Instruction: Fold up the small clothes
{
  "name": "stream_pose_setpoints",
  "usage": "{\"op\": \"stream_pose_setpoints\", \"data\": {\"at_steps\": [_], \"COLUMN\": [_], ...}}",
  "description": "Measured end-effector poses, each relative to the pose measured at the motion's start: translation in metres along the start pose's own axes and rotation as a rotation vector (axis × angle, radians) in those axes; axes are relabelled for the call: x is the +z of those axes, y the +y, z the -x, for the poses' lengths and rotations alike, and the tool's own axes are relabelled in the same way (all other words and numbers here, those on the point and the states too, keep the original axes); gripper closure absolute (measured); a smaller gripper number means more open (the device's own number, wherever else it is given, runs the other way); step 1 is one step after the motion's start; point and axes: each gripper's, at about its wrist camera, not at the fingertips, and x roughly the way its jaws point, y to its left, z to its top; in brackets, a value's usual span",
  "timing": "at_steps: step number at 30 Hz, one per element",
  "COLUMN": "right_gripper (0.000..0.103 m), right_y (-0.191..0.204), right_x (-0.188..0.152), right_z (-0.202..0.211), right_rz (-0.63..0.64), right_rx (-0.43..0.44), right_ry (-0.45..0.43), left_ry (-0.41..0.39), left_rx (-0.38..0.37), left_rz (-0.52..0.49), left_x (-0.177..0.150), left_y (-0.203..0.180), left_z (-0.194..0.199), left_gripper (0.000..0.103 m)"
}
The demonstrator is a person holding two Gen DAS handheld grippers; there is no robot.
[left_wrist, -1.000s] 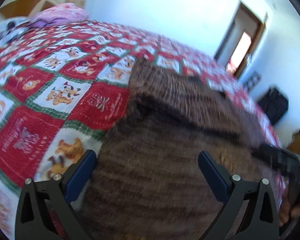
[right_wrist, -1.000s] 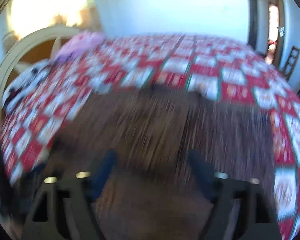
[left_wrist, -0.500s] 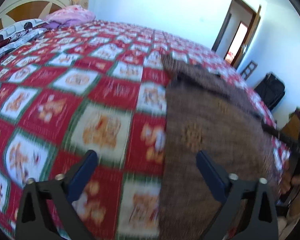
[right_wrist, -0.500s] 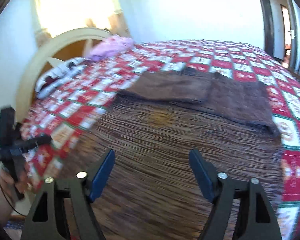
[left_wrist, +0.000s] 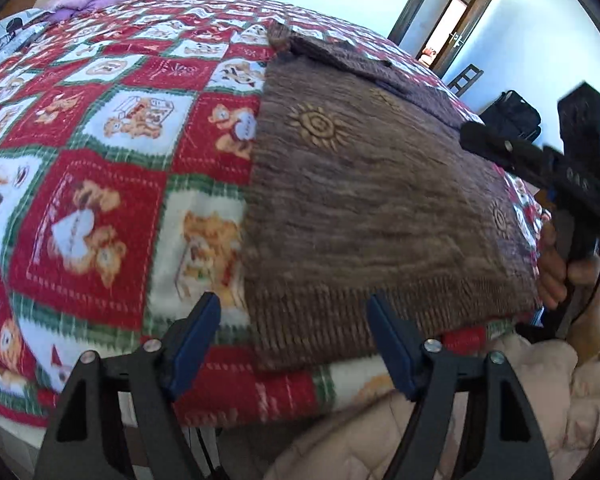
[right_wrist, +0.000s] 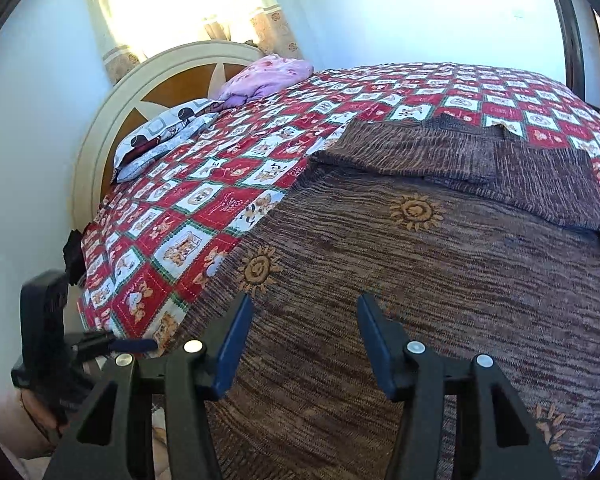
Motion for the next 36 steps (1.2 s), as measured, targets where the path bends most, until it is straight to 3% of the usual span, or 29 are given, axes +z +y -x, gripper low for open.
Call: {"op": "stream_pose_setpoints", "data": {"at_steps": [4,6,7,9,14,19,21,24,27,31,34,36], "right_gripper": [0.047,0.047,0.047,0.047,0.047,0.047,0.047,0.047,0.047,0.047,0.047,0.047], "right_y": [0.004,0.008,0.009,0.01,0.011,0.018,0.019,0.017,0.008,-0.002,-0.005,-0.005], "right_x": [-0.002,-0.004,-0.005,-0.008,-0.016,-0.031,-0.036,-0.04,-0.043,-0.045,-0.044,-0.043], "right_z": [0.0,0.0,0.001,0.004,0.006,0.001,-0.003,-0.008,-0.013,-0.018,-0.024,-0.029], "right_rz": [0.0,0.01,0.013,0.019,0.038,0.073,0.073,0.072,0.03,-0.015,-0.023,-0.026], "right_rx": [0.015,0.016,0.017,0.021,0.052,0.153,0.184,0.158,0.151,0.134,0.131,0.139], "right_ry": [-0.002,0.0,0.0,-0.004,0.014,0.075,0.096,0.114,0.131,0.146,0.159,0.167], "left_ry": [0.003,0.007,0.012,0.027,0.034,-0.023,-0.035,-0.038,-0.01,0.063,0.068,0.029], "left_rx": [0.013,0.01,0.024,0.024,-0.039,-0.205,-0.215,-0.213,-0.181,-0.168,-0.173,-0.154], "left_rz": [-0.005,0.002,0.007,0.027,0.133,0.149,0.118,0.048,-0.012,-0.007,-0.014,-0.042], "left_x": [0.001,0.002,0.003,0.004,0.008,0.045,0.063,0.088,0.105,0.122,0.127,0.129], "left_y": [-0.008,-0.01,-0.011,-0.007,0.002,-0.017,-0.028,-0.044,-0.052,-0.041,-0.035,-0.029], "left_z": [-0.003,-0.005,-0.006,-0.006,-0.004,0.0,-0.005,-0.021,-0.044,-0.065,-0.054,-0.039], "left_gripper": [0.031,0.058,0.065,0.09,0.093,0.093,0.093,0.093,0.093,0.092,0.09,0.082]}}
